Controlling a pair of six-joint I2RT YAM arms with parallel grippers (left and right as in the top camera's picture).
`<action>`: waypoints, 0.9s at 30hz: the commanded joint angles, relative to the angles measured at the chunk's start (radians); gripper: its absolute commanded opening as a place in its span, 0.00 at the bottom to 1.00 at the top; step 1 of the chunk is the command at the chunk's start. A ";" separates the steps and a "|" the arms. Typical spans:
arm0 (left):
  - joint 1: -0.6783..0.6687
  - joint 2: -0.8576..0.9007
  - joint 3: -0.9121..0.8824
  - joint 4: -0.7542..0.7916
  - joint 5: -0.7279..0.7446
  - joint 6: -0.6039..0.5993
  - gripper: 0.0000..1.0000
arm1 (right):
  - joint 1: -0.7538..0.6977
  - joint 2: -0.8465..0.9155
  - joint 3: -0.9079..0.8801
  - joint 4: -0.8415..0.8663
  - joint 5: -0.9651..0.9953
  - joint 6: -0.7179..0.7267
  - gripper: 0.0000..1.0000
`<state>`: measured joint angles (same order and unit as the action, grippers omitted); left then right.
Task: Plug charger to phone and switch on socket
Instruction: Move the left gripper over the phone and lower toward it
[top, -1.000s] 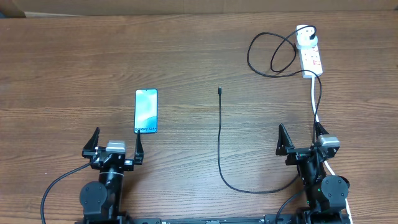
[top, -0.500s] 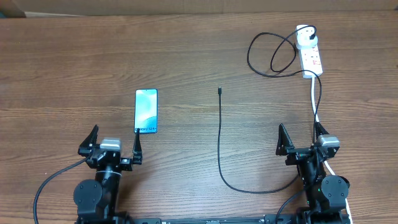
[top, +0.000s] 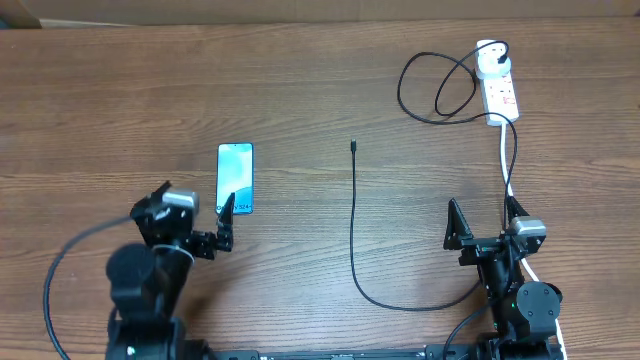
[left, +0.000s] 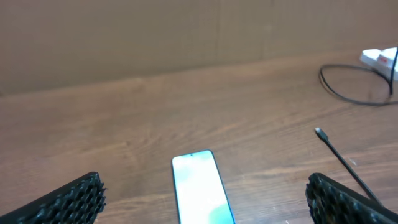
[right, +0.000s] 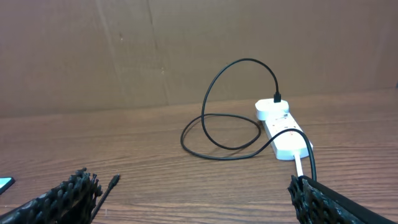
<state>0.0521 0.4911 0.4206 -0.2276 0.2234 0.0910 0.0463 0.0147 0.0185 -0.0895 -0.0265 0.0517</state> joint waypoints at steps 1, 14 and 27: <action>-0.006 0.090 0.124 -0.036 0.053 -0.017 1.00 | 0.005 -0.011 -0.010 0.006 -0.001 -0.001 1.00; -0.007 0.642 0.846 -0.647 0.118 -0.017 1.00 | 0.005 -0.011 -0.010 0.006 -0.002 0.000 1.00; -0.007 1.017 1.224 -1.022 0.191 -0.073 1.00 | 0.005 -0.011 -0.010 0.006 -0.002 0.000 1.00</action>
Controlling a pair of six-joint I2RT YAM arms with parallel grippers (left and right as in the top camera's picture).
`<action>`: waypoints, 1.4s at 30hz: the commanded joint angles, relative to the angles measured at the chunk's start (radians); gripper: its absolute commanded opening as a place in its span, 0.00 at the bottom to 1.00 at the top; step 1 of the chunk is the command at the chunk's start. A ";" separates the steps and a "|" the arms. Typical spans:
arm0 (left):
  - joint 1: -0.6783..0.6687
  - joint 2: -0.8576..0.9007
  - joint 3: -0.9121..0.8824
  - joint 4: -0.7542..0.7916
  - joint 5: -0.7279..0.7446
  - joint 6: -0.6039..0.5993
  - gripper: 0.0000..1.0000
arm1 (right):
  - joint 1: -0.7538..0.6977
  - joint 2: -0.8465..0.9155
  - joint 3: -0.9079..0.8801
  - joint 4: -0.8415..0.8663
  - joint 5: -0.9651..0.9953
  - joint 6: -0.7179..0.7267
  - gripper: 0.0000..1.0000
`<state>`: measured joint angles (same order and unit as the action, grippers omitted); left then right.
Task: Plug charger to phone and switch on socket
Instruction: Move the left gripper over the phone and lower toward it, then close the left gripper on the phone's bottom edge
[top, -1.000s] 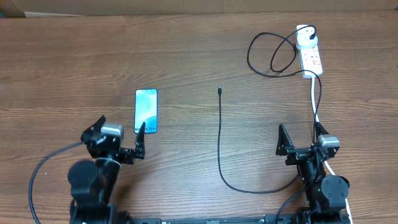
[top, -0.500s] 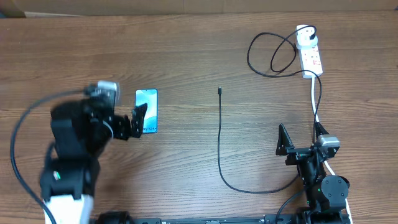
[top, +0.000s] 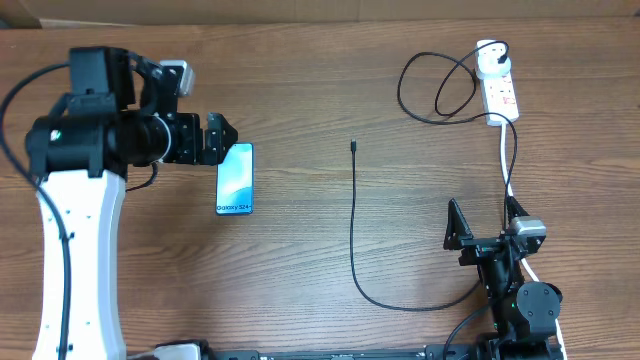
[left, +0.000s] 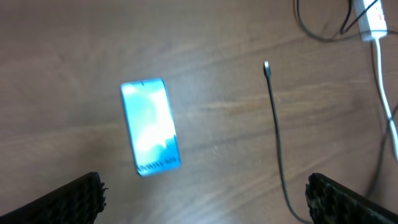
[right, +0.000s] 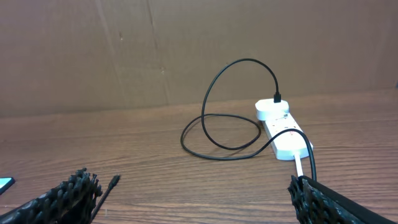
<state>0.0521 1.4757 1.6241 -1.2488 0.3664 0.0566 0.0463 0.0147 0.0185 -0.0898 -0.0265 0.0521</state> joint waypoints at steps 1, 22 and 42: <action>-0.007 0.048 0.021 0.010 0.060 -0.038 0.99 | 0.005 -0.011 -0.010 0.007 -0.002 -0.001 1.00; -0.166 0.335 0.021 0.029 -0.221 -0.266 1.00 | 0.005 -0.011 -0.010 0.007 -0.001 -0.001 1.00; -0.166 0.523 0.021 0.053 -0.345 -0.190 1.00 | 0.005 -0.011 -0.010 0.007 -0.001 -0.001 1.00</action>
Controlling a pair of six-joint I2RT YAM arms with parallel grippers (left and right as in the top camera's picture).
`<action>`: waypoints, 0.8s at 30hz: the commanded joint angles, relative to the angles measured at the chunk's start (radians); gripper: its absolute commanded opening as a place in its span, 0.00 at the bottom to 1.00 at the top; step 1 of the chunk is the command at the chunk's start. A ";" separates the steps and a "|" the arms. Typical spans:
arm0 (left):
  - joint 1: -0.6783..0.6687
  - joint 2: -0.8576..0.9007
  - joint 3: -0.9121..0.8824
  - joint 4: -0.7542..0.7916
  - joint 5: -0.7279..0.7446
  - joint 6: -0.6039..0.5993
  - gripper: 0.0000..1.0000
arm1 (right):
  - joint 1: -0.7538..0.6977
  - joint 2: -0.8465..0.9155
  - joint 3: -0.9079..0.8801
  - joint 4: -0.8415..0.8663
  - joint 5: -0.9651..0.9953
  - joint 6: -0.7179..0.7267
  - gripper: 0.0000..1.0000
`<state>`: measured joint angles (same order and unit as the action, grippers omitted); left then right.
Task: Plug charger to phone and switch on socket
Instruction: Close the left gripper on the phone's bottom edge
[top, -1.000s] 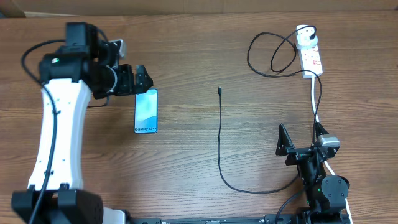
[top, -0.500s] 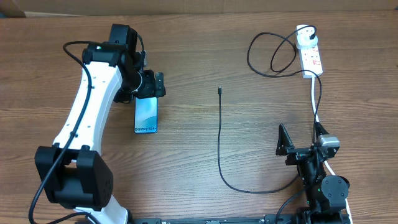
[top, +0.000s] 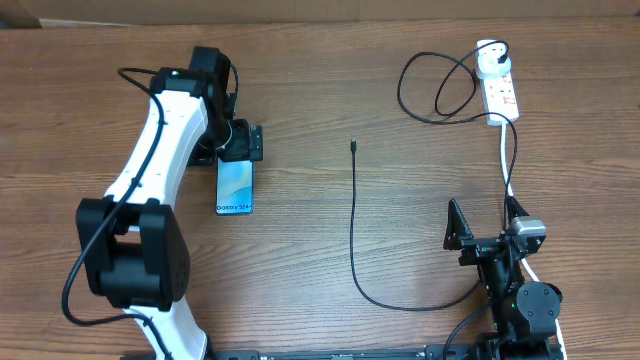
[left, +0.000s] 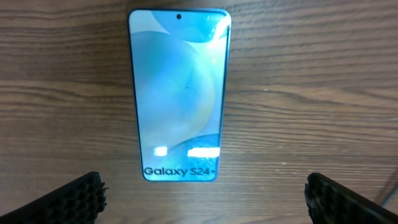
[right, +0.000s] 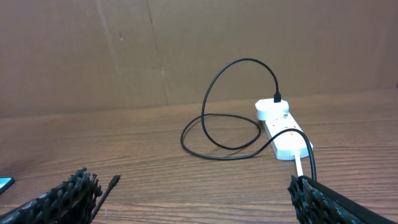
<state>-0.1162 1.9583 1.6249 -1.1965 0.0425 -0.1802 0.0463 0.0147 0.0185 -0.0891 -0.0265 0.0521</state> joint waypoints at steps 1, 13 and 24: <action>0.002 0.056 0.020 0.001 -0.025 0.046 1.00 | 0.005 -0.011 -0.010 0.006 -0.002 -0.001 1.00; 0.003 0.180 0.020 0.080 -0.066 0.090 1.00 | 0.005 -0.011 -0.010 0.006 -0.002 -0.001 1.00; 0.005 0.184 -0.022 0.156 -0.084 0.117 1.00 | 0.005 -0.011 -0.010 0.006 -0.002 -0.001 1.00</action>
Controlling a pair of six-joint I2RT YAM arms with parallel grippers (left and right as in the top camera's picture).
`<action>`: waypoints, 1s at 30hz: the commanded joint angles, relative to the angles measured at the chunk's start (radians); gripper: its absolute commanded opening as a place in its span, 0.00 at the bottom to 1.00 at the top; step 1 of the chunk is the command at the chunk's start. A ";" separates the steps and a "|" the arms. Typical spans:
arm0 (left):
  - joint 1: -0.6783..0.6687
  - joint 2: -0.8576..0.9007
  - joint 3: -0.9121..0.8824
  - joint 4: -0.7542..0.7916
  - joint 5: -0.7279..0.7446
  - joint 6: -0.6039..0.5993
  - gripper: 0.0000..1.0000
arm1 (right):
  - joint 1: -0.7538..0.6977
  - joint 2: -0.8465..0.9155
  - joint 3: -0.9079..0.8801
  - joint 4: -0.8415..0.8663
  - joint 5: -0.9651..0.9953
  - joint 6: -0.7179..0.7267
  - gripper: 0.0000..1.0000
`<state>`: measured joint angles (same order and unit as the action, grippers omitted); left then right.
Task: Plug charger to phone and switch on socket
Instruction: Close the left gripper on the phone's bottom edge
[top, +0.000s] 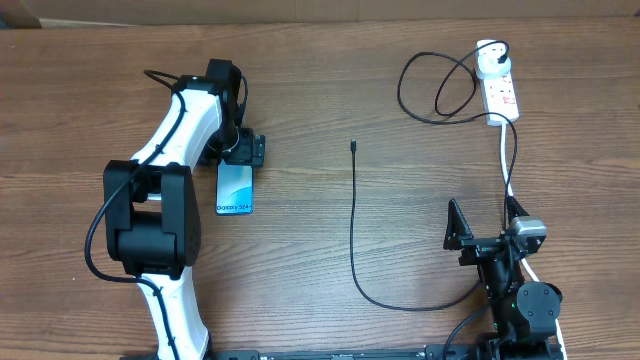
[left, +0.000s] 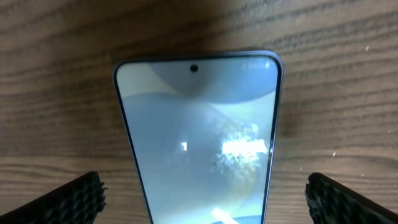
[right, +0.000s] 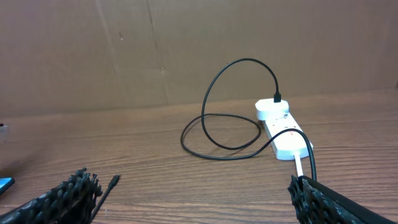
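The phone (top: 235, 188) lies screen-up on the wooden table, left of centre, its screen lit pale blue. My left gripper (top: 238, 150) hangs open over the phone's far end. In the left wrist view the phone (left: 196, 143) fills the middle, with one of my fingers (left: 62, 199) on each side of it, not touching. The black charger cable (top: 352, 215) lies mid-table, its free plug tip (top: 354, 146) pointing away. The cable runs to a white adapter (top: 490, 60) in the white socket strip (top: 500, 92). My right gripper (top: 485, 235) rests open at the near right.
The cable coils in a loop (top: 435, 85) left of the socket strip (right: 283, 134). A white lead (top: 506, 160) runs from the strip towards my right arm. A cardboard wall (right: 186, 50) stands behind the table.
My left gripper is closer to the phone: only the phone's upper part now fills the left wrist view. The right arm, cable and socket strip have not moved.
My left gripper first sat open near the table's front edge, just short of the phone. Then it was high up, to the left of the phone. Later it stood open over the phone's far end, and now it is lower there. My right gripper stayed parked throughout.
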<state>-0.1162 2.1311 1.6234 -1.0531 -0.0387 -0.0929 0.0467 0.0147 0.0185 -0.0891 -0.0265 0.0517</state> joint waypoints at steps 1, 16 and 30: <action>0.004 0.011 -0.028 0.019 0.005 0.029 1.00 | 0.005 -0.011 -0.010 0.006 -0.002 -0.001 1.00; 0.005 0.011 -0.110 0.073 0.014 0.002 0.99 | 0.005 -0.011 -0.010 0.006 -0.002 0.000 1.00; 0.005 0.011 -0.111 0.082 0.013 -0.026 0.92 | 0.005 -0.011 -0.010 0.006 -0.001 0.000 1.00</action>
<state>-0.1158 2.1315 1.5284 -0.9775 -0.0219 -0.1013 0.0467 0.0147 0.0185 -0.0898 -0.0265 0.0521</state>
